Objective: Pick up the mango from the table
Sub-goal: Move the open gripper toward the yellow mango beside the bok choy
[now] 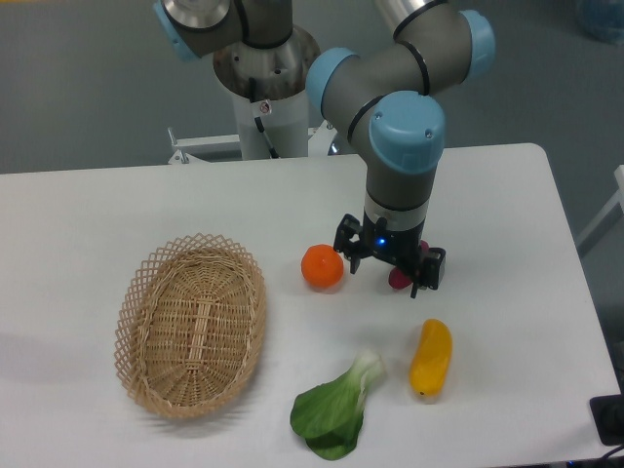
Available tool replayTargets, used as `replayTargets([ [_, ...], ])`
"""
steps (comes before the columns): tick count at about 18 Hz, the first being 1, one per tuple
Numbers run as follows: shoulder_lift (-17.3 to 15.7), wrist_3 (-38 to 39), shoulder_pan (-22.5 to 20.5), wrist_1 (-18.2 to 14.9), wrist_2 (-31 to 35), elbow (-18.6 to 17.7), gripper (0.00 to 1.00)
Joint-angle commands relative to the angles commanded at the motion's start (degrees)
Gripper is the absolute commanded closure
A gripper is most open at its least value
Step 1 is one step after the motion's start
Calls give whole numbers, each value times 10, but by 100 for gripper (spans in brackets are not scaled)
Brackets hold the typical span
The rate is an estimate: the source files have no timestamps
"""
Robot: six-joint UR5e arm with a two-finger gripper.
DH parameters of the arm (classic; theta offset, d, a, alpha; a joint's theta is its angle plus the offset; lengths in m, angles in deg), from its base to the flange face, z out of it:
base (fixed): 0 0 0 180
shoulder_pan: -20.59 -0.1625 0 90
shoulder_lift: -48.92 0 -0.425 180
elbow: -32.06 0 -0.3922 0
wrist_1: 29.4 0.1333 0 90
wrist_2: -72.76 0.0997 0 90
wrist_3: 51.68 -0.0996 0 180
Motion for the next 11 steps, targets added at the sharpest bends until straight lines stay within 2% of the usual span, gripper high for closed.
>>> replayTargets([
  [11, 5, 0, -1, 3, -2, -3, 0],
])
